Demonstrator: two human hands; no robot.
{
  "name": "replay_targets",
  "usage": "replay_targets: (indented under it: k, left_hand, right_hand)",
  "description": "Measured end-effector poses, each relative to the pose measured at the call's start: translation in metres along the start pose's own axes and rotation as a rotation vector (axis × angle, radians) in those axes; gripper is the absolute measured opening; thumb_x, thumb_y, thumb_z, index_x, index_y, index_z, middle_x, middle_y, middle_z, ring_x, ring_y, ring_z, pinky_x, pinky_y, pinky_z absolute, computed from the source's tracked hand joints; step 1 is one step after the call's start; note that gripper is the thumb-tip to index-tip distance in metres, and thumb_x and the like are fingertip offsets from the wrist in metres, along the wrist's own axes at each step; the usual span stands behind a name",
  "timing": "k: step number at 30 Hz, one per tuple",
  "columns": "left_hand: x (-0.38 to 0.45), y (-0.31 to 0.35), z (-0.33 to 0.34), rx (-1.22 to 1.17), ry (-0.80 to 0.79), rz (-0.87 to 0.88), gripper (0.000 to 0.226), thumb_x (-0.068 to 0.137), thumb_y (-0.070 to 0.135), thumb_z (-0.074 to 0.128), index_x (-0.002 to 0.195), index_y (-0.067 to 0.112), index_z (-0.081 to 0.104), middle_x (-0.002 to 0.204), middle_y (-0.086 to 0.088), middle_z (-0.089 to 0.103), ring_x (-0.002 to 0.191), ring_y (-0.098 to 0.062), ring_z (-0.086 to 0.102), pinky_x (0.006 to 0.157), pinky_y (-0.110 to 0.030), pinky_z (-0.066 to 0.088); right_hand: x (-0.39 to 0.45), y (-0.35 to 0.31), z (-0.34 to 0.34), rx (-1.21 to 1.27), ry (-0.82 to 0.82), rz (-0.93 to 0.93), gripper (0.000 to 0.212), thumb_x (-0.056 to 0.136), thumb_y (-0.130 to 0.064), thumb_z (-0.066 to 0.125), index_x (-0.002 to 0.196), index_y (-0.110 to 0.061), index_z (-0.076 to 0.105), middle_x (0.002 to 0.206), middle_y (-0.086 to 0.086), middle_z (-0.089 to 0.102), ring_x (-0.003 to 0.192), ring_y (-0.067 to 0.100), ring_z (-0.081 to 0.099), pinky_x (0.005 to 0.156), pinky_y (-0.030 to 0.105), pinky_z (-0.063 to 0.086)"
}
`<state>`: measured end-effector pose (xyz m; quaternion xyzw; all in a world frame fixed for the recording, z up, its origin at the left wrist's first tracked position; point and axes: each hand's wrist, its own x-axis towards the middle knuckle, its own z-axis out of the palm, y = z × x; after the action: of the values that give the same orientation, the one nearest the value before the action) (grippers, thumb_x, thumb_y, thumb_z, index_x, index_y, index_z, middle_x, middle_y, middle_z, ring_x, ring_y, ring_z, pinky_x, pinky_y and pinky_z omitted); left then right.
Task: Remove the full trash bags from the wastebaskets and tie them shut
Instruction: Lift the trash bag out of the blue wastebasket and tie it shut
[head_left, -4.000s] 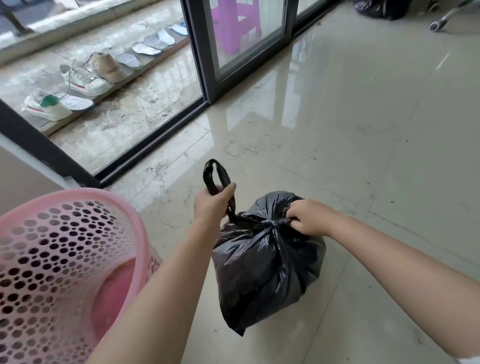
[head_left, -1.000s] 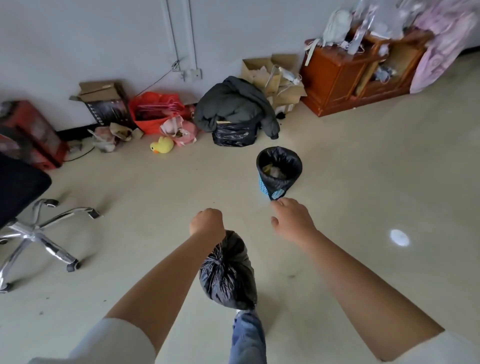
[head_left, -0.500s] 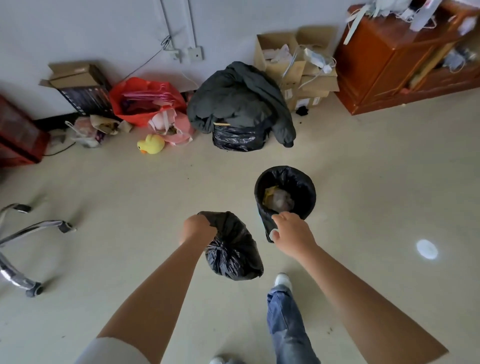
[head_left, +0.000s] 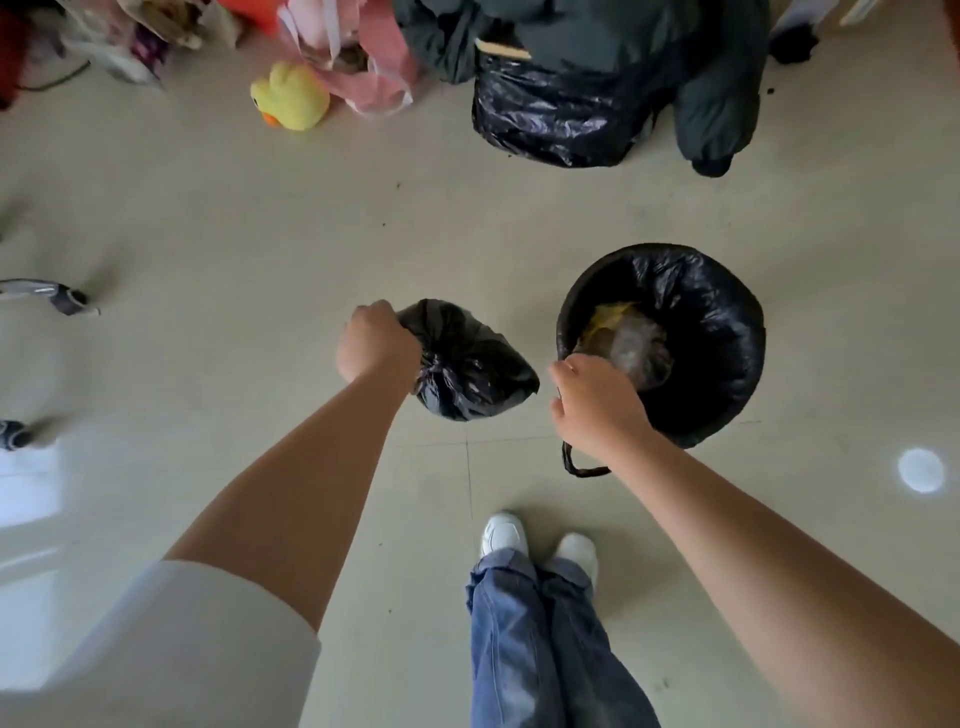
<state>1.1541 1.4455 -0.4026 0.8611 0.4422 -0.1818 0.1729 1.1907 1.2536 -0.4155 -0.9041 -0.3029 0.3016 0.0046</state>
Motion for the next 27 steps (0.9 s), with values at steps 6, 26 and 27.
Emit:
replay_targets:
  k: [6, 26, 27]
  left_hand:
    - [0.005, 0.013, 0.053, 0.09, -0.165, 0.072, 0.028, 0.085, -0.004, 0.045, 0.107, 0.0, 0.06, 0.112, -0.017, 0.061, 0.104, -0.034, 0.06, 0.076, -0.037, 0.05]
    - [-0.188, 0.09, 0.156, 0.013, -0.357, 0.034, 0.036, 0.09, 0.008, 0.043, 0.125, 0.008, 0.051, 0.128, -0.011, 0.052, 0.123, -0.027, 0.045, 0.096, -0.037, 0.042]
    - [-0.202, 0.094, 0.164, 0.016, -0.365, 0.02, 0.036, 0.09, 0.009, 0.043, 0.126, 0.008, 0.05, 0.128, -0.011, 0.052, 0.123, -0.027, 0.044, 0.097, -0.037, 0.042]
  right_hand:
    - [0.036, 0.003, 0.015, -0.001, -0.059, 0.001, 0.026, 0.092, -0.016, 0.039, 0.114, -0.004, 0.047, 0.117, 0.012, 0.052, 0.114, 0.03, 0.046, 0.086, 0.038, 0.043]
    - [-0.08, 0.178, 0.039, -0.118, -0.144, 0.037, 0.029, 0.092, -0.017, 0.043, 0.117, -0.003, 0.049, 0.121, 0.016, 0.053, 0.113, 0.035, 0.049, 0.086, 0.04, 0.045]
    - [-0.089, 0.188, 0.046, -0.129, -0.165, 0.03, 0.028, 0.092, -0.017, 0.043, 0.116, -0.003, 0.049, 0.121, 0.016, 0.053, 0.114, 0.034, 0.048, 0.086, 0.039, 0.044]
